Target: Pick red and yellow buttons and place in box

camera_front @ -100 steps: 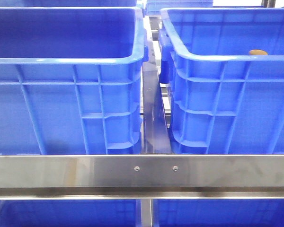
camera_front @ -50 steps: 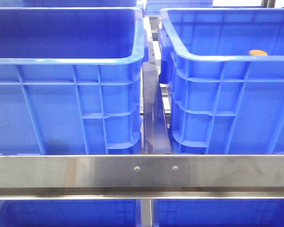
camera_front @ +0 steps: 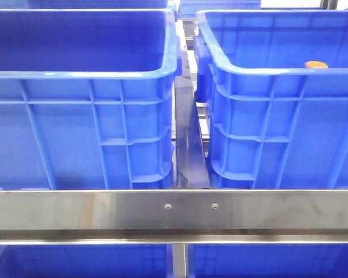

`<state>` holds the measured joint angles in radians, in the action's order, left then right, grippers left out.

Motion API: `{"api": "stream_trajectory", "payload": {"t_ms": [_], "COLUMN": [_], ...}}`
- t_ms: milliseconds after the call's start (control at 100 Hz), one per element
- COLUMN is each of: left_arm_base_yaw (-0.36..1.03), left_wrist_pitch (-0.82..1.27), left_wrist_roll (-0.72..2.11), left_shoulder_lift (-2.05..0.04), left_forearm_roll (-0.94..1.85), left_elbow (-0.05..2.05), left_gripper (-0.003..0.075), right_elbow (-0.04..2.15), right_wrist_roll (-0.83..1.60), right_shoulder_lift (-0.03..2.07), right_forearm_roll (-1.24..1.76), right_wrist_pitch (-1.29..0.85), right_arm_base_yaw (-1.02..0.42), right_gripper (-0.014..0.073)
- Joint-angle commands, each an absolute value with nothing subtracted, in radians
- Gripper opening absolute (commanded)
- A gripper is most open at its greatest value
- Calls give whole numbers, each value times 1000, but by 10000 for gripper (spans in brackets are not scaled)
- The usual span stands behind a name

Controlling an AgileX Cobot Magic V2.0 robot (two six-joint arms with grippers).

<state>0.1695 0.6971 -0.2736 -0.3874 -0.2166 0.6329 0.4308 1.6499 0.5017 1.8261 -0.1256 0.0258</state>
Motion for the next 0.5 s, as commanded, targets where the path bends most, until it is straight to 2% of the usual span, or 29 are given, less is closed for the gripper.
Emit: {"api": "stream_trajectory", "payload": {"t_ms": [0, 120, 490], "left_arm_base_yaw": [168, 168, 168], "left_wrist_pitch": [619, 619, 619], "left_wrist_roll": [-282, -282, -282], "left_shoulder_lift": [-393, -393, -393], "left_forearm_roll": [-217, -217, -217], "left_elbow": [657, 657, 657], "left_gripper": [-19, -19, -19], "right_elbow": [456, 456, 456], "right_wrist_roll": [1656, 1656, 1656], "right_shoulder_lift": [500, 500, 500], "right_forearm_roll": [1860, 1860, 1860], "right_wrist_pitch": [-161, -161, -161], "right_arm_base_yaw": [28, 28, 28], "right_gripper": [92, -72, -68]}}
